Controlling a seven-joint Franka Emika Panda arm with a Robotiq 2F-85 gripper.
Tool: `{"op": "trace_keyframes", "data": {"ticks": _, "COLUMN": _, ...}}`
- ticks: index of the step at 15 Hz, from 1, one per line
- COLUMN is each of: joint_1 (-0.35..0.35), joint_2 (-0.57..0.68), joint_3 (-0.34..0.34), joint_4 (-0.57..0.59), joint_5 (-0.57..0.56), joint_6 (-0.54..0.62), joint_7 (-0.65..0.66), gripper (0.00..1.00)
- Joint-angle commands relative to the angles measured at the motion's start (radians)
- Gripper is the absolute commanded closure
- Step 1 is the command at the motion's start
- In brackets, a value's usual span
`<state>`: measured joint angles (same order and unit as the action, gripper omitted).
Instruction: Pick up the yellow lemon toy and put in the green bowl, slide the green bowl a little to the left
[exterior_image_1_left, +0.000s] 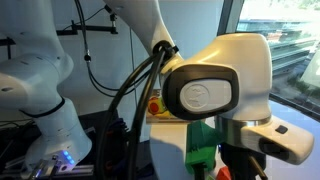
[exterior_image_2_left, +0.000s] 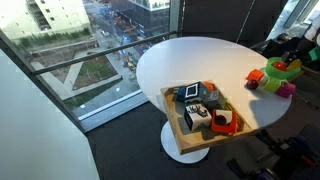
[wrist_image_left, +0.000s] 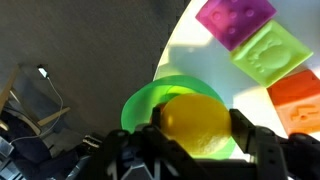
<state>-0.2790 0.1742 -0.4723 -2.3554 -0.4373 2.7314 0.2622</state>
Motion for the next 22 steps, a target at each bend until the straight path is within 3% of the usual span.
{"op": "trace_keyframes", "data": {"ticks": 1, "joint_1": 0.014, "joint_2": 0.041, "joint_3": -0.021, "joint_4": 0.054, "joint_5": -0.048, "joint_6": -0.023, "joint_7": 0.071, "gripper": 0.57}}
{"op": "trace_keyframes", "data": {"ticks": 16, "joint_1": 0.07, "joint_2": 0.145, "joint_3": -0.053, "joint_4": 0.126, "joint_5": -0.034, "joint_6": -0.027, "joint_7": 0.121, "gripper": 0.57}}
{"op": "trace_keyframes", "data": {"ticks": 17, "joint_1": 0.075, "joint_2": 0.148, "joint_3": -0.056, "joint_4": 0.127, "joint_5": -0.035, "joint_6": -0.027, "joint_7": 0.12, "gripper": 0.09}}
{"op": "trace_keyframes", "data": {"ticks": 19, "joint_1": 0.086, "joint_2": 0.151, "joint_3": -0.061, "joint_4": 0.126, "joint_5": -0.036, "joint_6": -0.026, "joint_7": 0.121, "gripper": 0.02}}
{"op": "trace_keyframes", "data": {"ticks": 22, "joint_1": 0.098, "joint_2": 0.152, "joint_3": -0.067, "joint_4": 0.124, "joint_5": -0.035, "joint_6": -0.026, "joint_7": 0.119, "gripper": 0.0}}
